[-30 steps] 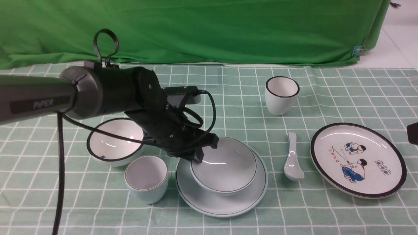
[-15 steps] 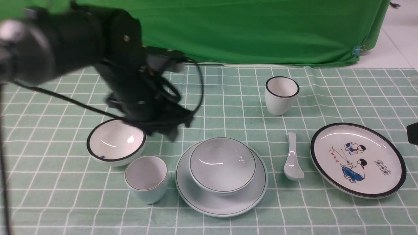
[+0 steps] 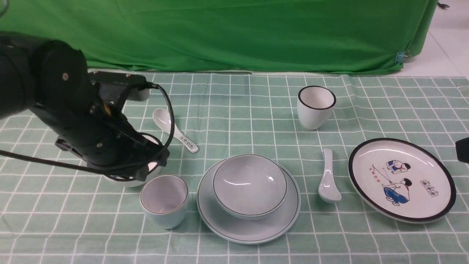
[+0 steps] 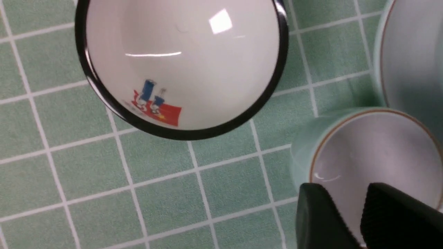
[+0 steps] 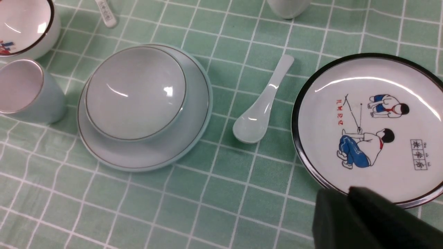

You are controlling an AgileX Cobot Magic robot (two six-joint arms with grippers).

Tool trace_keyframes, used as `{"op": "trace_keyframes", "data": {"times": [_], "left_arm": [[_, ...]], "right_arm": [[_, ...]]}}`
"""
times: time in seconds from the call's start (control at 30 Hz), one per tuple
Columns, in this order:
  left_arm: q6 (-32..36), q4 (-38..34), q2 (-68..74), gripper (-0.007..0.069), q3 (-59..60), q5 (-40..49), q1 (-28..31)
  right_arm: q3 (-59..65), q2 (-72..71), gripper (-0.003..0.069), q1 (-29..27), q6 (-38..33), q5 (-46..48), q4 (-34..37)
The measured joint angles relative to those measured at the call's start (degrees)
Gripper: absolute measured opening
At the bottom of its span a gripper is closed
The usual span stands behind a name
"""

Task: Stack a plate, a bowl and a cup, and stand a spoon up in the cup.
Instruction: Use the left arm to grab a blue teacup, then use the left arm to put the blue teacup into the blue rice bowl in the middle

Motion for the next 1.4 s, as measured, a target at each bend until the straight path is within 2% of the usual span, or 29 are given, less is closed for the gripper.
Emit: {"op": "trace_keyframes", "data": {"times": [0.07, 0.1, 0.17, 0.3, 0.37, 0.4, 0.43, 0.47, 0.53, 0.6, 0.73, 0.83, 0.93, 1.0, 1.1, 1.4], "left_arm": [[-0.3, 0.2, 1.06, 0.0295, 0.0, -0.43, 0.0], [-0.59, 0.2, 2.79, 0.037, 0.0, -1.02, 0.0], [-0.82, -0.14, 4.76, 0.0441, 0.0, -0.81, 0.0], [-0.97, -2.02, 8.28, 0.0472, 0.0, 0.58, 0.0], [-0.97, -2.66, 9.65, 0.0452, 0.0, 0.71, 0.0], [-0.97, -2.97, 10.54, 0.0417, 0.0, 0.72, 0.0], [-0.97, -3.75, 11.65, 0.0314, 0.0, 0.84, 0.0], [-0.97, -3.76, 11.76, 0.0314, 0.0, 0.84, 0.0], [-0.97, -3.44, 12.03, 0.0119, -0.85, 2.83, 0.0], [-0.97, -2.33, 11.23, 0.0046, -3.76, 6.63, 0.0], [-0.97, -1.88, 8.44, 0.0037, -13.45, 14.65, -0.06], [-1.4, -3.3, 7.51, 0.0037, -20.08, 16.62, -1.54], [-2.82, -4.55, 9.94, 0.0037, -27.46, 17.01, -7.77], [-2.99, -4.0, 13.1, 0.0037, -29.89, 18.0, -11.54], [-3.06, -4.19, 18.07, 0.0037, -32.12, 19.19, -14.28], [-2.93, -5.43, 25.9, 0.0037, -34.18, 18.34, -14.75]], "right_arm": [[0.0, 0.0, 0.0092, 0.0, 0.0, 0.0, 0.0], [0.0, 0.0, 0.0095, 0.0, 0.0, 0.0, 0.0], [0.0, 0.0, 0.0098, 0.0, 0.0, 0.0, 0.0], [0.0, 0.0, 0.0104, 0.0, 0.0, 0.0, 0.0], [0.0, 0.0, 0.0106, 0.0, 0.0, 0.0, 0.0], [0.0, 0.0, 0.0107, 0.0, 0.0, 0.0, 0.0], [0.0, 0.0, 0.0108, 0.0, 0.0, 0.04, 0.0], [0.0, 0.0, 0.0108, 0.0, 0.0, 0.04, 0.0], [0.0, 0.0, 0.011, 0.0, 0.03, 0.11, 0.0], [0.0, 0.0, 0.0114, 0.0, 0.03, 0.17, 0.0], [0.0, 0.0, 0.0118, 0.0, 0.03, 0.29, 0.0], [0.0, 0.0, 0.0122, 0.0, 0.03, 0.29, 0.0], [0.0, 0.0, 0.0126, 0.0, 0.03, 0.29, 0.0], [0.0, 0.0, 0.0127, 0.0, -0.03, 0.29, 0.0], [0.0, 0.0, 0.0129, 0.0, -0.22, 0.24, 0.0], [0.0, 0.0, 0.0136, 0.0, -0.63, 0.28, 0.0]]}}
